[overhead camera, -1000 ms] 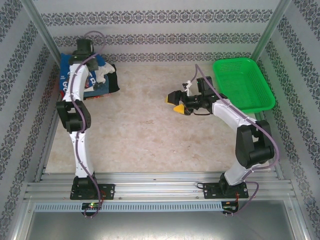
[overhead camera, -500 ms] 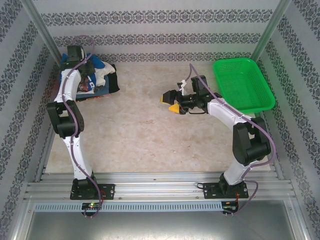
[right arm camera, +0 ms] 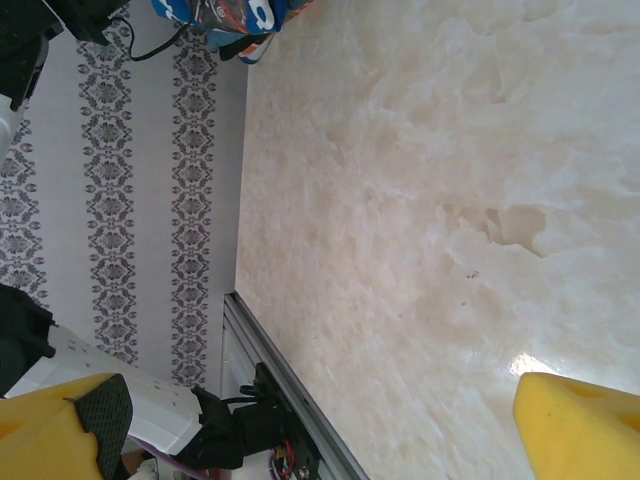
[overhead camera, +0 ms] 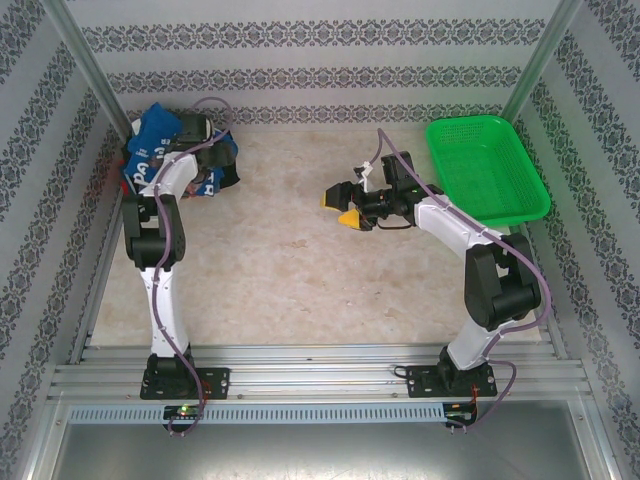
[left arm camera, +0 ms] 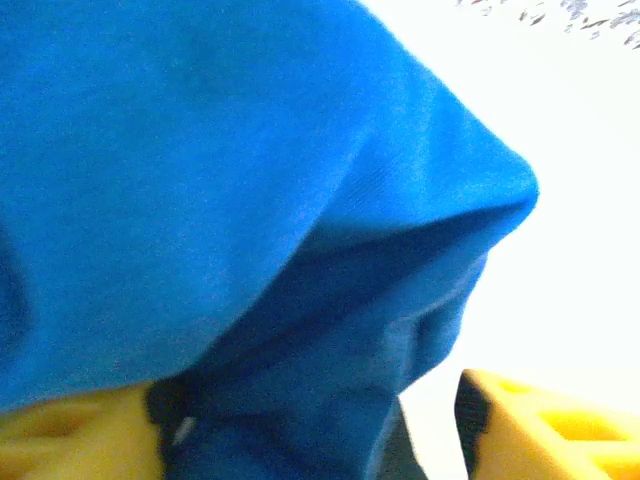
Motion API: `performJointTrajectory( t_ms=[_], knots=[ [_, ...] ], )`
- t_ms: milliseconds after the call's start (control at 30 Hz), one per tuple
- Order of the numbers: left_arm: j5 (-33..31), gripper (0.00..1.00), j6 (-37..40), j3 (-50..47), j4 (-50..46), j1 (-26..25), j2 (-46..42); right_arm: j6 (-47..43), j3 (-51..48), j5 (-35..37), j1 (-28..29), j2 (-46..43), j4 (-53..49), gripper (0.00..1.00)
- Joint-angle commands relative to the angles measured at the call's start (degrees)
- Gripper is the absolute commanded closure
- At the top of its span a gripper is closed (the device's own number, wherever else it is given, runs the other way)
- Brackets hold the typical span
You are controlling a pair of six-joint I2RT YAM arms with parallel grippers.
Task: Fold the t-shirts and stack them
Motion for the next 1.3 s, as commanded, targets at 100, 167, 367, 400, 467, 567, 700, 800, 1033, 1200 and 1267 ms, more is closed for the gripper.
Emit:
performJointTrajectory(
  t_ms=[100, 167, 367, 400, 467, 567, 700, 800, 1033, 1200, 1267],
  knots=[
    [11.25, 0.00, -1.94, -1.33, 2.99, 1.56, -3.40, -1.70, 0.65, 0.40, -0.05, -2.43, -1.08, 0.02],
    [16.01, 0.00, -2.62, 2.54, 0.47, 2.24, -3.36, -1.56, 0.38, 0.58, -0.05, -2.69, -0.88, 0.02],
    [14.27, 0.00, -8.60, 5.40, -0.62, 4.18, -7.79, -1.43, 0.38, 0.91, -0.10, -3.23, -0.80, 0.02],
    [15.08, 0.00, -10.69, 4.76, 1.00, 4.83, -8.76, -1.43, 0.38, 0.82, -0.13, -3.39, -0.87, 0.02],
    [18.00, 0.00, -14.82, 2.57, 5.81, 6.29, -11.27, -1.76, 0.47, 1.15, -0.29, -4.35, -0.93, 0.02],
    [18.18, 0.00, -17.50, -1.03, 10.56, 7.80, -15.85, -3.09, 0.38, 2.78, -0.97, -6.22, -2.31, 0.02],
    [20.77, 0.00, -23.27, -8.22, 17.90, 11.59, -21.72, -2.97, -0.81, 2.52, -2.56, -7.89, -2.51, 0.02],
    [19.98, 0.00, -22.38, -13.22, 17.71, 13.89, -26.07, -3.46, -2.10, 3.11, -3.53, -9.92, -2.51, 0.02],
    [15.04, 0.00, -14.25, -25.42, 10.60, 18.18, -37.53, -13.19, -5.86, 21.80, -7.46, -22.07, -10.91, 0.02],
    [8.91, 0.00, -8.23, -45.10, 10.81, 18.00, -53.18, -18.13, -18.39, 41.88, -15.49, -36.94, -7.33, 0.02],
    [5.43, 0.00, -7.67, -54.96, 13.54, 17.92, -59.93, -18.57, -24.57, 50.64, -18.86, -42.04, -4.51, 0.02]
  ],
)
